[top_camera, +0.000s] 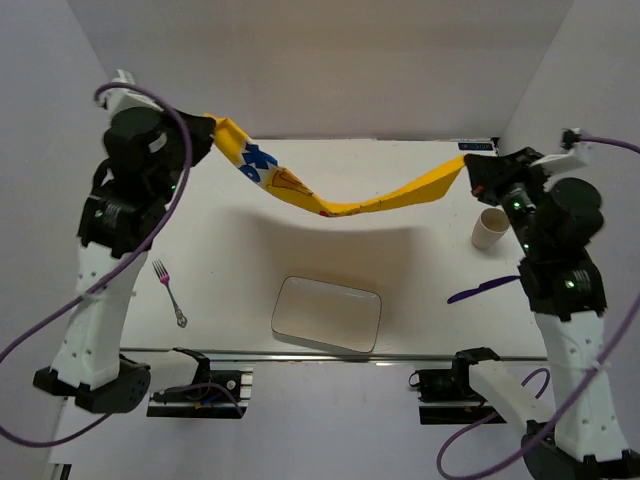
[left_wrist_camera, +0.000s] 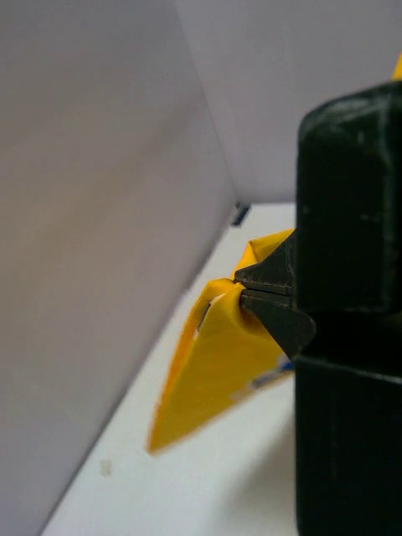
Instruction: Set the dinner table for one person
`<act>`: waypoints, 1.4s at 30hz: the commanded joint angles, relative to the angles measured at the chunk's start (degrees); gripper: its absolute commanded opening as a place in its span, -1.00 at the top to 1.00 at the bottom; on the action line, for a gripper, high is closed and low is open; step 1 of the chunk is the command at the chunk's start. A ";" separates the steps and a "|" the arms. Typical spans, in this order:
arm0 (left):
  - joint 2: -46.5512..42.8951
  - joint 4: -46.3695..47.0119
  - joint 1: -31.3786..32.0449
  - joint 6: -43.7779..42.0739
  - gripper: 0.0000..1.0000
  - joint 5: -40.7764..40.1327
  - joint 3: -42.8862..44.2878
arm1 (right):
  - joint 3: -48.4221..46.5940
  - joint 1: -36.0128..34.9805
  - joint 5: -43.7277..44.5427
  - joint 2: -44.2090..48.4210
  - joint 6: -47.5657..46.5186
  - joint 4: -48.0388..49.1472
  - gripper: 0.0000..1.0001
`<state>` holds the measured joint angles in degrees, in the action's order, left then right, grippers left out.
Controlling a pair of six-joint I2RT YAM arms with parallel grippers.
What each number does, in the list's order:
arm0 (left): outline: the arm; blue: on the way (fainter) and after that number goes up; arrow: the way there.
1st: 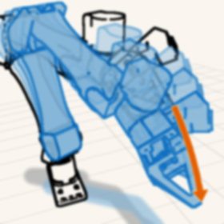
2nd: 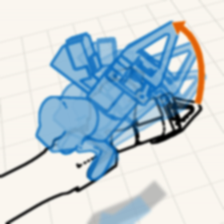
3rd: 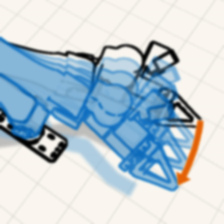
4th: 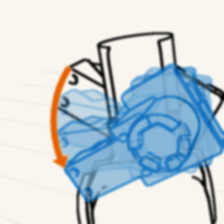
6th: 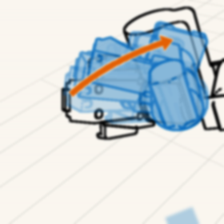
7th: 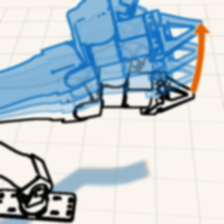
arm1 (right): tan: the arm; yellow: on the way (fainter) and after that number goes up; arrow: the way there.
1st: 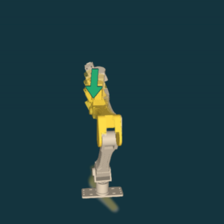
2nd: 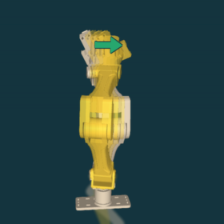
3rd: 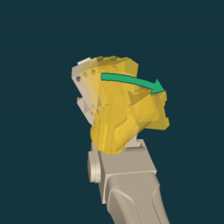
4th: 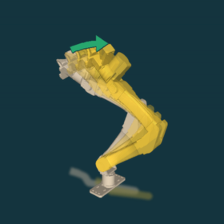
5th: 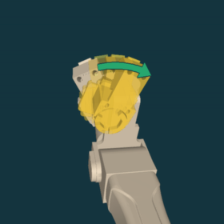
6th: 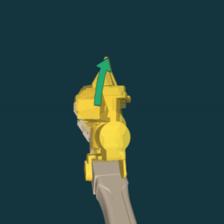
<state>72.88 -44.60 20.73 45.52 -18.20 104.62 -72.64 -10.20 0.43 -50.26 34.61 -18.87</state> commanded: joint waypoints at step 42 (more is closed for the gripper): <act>3.60 48.74 -10.71 2.20 -0.42 11.52 -57.75 | 20.67 11.43 -25.13 -32.46 -2.79 27.92 0.00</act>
<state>82.65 0.05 10.00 43.99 -5.26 51.70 -58.15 0.27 -23.75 -89.82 31.59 -3.36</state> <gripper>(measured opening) 0.701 0.452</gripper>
